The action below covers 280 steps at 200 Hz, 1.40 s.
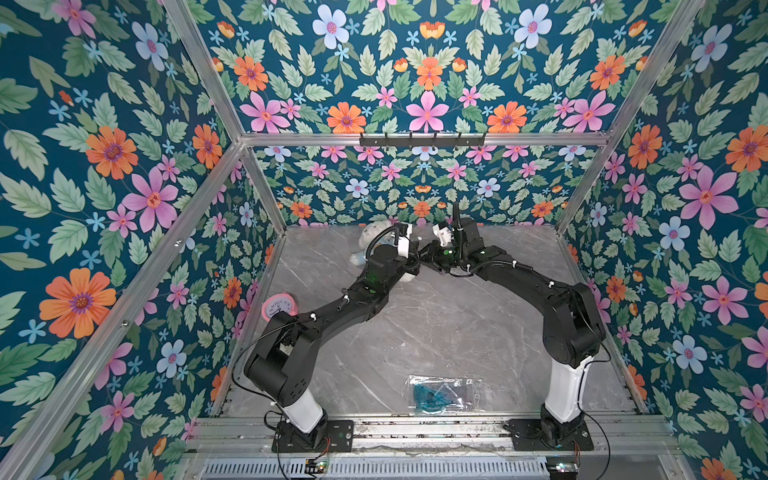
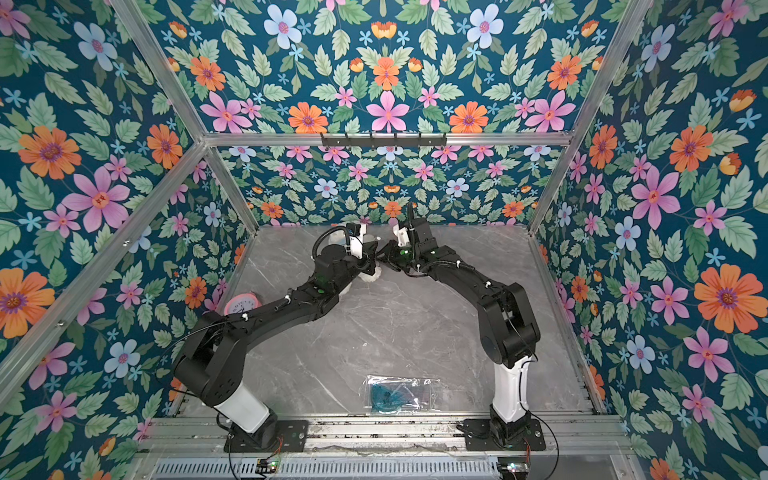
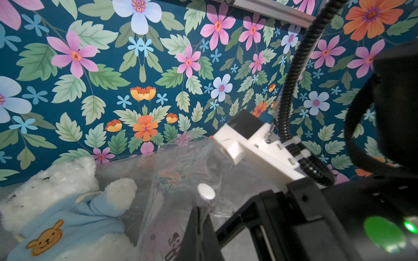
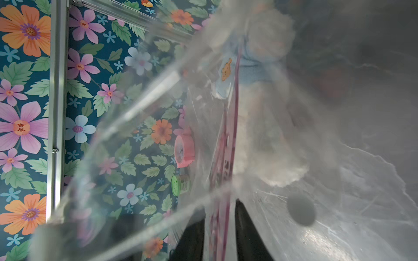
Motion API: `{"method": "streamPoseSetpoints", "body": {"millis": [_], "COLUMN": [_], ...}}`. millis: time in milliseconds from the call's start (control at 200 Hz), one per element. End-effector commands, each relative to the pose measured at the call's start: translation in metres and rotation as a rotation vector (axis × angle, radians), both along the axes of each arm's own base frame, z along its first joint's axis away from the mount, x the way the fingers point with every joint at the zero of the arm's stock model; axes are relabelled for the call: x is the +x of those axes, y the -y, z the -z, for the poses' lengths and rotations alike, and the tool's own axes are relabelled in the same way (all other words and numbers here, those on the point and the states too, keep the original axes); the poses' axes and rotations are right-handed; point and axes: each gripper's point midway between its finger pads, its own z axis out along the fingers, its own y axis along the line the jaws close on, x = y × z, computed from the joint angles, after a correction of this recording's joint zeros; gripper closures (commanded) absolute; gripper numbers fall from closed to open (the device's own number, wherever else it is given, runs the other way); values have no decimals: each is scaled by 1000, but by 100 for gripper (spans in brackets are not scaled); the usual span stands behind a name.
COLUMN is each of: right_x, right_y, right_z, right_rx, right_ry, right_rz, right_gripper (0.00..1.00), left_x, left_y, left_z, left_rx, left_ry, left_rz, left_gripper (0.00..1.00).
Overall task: Open the ruler set and take out the ruler
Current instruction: Take out the ruler from the ruler set bag.
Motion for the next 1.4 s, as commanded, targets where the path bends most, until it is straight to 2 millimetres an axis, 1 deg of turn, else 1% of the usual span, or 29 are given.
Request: {"method": "streamPoseSetpoints", "body": {"millis": [0, 120, 205, 280, 385, 565, 810, 1105, 1395], "right_x": [5, 7, 10, 15, 22, 32, 44, 53, 56], "right_y": [-4, -4, -1, 1, 4, 8, 15, 17, 18], "right_z": [-4, -4, -5, -7, -9, -8, -5, -3, -1], "right_rx": [23, 18, 12, 16, 22, 24, 21, 26, 23], "right_ry": [5, 4, 13, 31, 47, 57, 67, 70, 61], "right_rz": [3, 9, 25, 39, 65, 92, 128, 156, 162], "right_gripper": [78, 78, 71, 69, 68, 69, 69, 74, 89], "left_x": [1, 3, 3, 4, 3, 0, -2, 0, -2], "left_y": [3, 3, 4, 4, 3, 4, 7, 9, 8], "left_z": [-13, -11, -10, -9, -6, -11, -5, -2, -4], "left_rx": [-26, -22, -15, -12, -10, -29, -46, -46, -50], "left_ry": [32, 29, 23, 23, 19, 20, -2, -7, -5], "left_rz": [8, 8, 9, 11, 9, 20, 37, 42, 45], "left_gripper": [100, 100, 100, 100, 100, 100, 100, 100, 100]}}
